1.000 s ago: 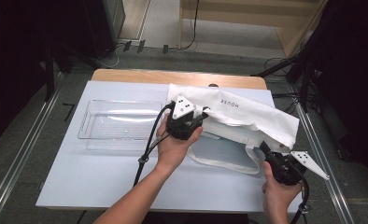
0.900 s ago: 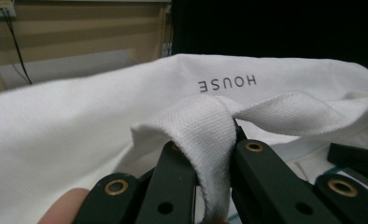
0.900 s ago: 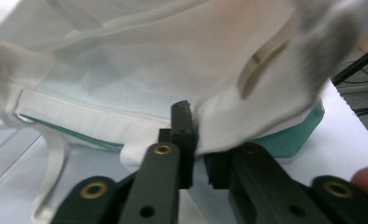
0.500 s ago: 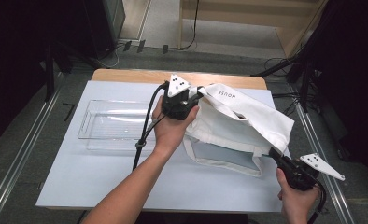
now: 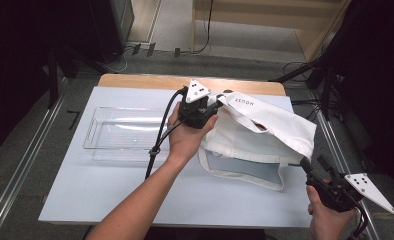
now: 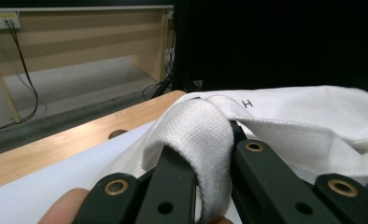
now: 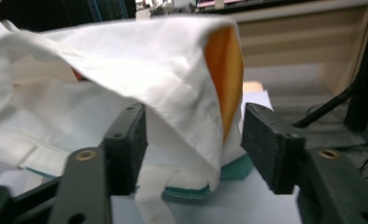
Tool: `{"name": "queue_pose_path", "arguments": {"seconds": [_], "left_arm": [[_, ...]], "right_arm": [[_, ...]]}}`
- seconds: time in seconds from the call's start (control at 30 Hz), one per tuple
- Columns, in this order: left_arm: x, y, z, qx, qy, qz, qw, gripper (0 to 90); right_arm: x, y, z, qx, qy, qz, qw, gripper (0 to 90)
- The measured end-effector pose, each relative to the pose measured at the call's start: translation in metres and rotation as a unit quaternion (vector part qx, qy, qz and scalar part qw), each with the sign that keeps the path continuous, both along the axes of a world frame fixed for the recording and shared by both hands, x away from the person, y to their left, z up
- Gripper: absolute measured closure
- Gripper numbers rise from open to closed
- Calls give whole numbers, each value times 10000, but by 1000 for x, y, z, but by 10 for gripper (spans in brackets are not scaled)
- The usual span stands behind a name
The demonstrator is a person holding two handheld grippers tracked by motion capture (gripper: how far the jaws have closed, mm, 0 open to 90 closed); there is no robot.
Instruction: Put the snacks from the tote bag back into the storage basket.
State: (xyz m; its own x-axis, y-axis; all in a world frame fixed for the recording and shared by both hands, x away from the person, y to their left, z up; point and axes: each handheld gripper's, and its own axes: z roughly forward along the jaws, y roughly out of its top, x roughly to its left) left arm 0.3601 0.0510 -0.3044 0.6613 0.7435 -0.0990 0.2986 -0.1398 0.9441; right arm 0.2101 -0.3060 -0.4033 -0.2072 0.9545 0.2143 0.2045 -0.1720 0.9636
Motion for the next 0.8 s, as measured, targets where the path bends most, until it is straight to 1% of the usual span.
{"name": "queue_pose_path", "arguments": {"seconds": [0.07,0.1,0.13,0.17,0.2,0.23,0.3,0.33,0.37,0.4,0.47,0.5,0.57,0.6,0.63,0.67,0.7,0.73,0.77,0.8], "left_arm": [[-1,-2,-1,-41,51,-104,9999,894],[-1,-3,-1,-22,54,-112,9999,893],[-2,-4,-1,3,47,-117,9999,893],[-3,-4,-1,-22,56,-124,9999,893],[-3,-5,-1,-24,44,-142,9999,893],[-3,-6,-1,-22,45,-144,9999,893],[-5,-7,-1,-40,61,-170,9998,893],[-5,-8,-2,-27,63,-185,9998,893],[-6,-8,-2,-11,63,-200,9998,893],[-7,-9,-3,-18,79,-211,9997,893],[-7,-8,-3,-41,69,-224,9997,893],[-8,-8,-2,-54,71,-228,9997,893],[-8,-6,-1,-75,77,-247,9996,892],[-8,-5,-1,-93,86,-240,9996,893],[-8,-4,-1,-108,93,-256,9996,892],[-7,-3,-1,-105,101,-271,9995,892],[-7,-2,-1,-78,110,-284,9995,891],[-7,-1,-2,-56,125,-312,9994,891],[-7,0,-4,-53,138,-334,9993,889],[-7,1,-4,-17,146,-334,9993,886]], "right_arm": [[-4,5,7,-52,-142,-39,9999,325],[-6,10,12,-119,-249,-76,9996,308],[-8,13,14,-157,-301,-90,9994,302],[-8,16,18,-228,-387,-66,9990,298],[-6,21,22,-245,-442,87,9987,287],[-3,26,25,-278,-421,235,9985,278],[4,36,27,-430,-375,394,9976,264],[10,45,27,-571,-314,526,9965,256],[15,52,26,-679,-226,550,9959,254],[21,58,25,-813,-176,528,9951,244],[29,68,24,-932,-86,533,9942,208],[33,74,24,-1019,-49,515,9935,204],[41,87,23,-1354,16,307,9903,226],[45,91,21,-1523,79,146,9882,242],[48,94,20,-1628,123,-46,9866,288],[51,95,19,-1675,151,-233,9855,367],[52,95,19,-1675,168,-337,9851,471],[54,93,20,-1652,164,-377,9854,569],[55,89,22,-1478,148,-254,9886,683],[55,86,24,-1349,122,-167,9906,731]]}}
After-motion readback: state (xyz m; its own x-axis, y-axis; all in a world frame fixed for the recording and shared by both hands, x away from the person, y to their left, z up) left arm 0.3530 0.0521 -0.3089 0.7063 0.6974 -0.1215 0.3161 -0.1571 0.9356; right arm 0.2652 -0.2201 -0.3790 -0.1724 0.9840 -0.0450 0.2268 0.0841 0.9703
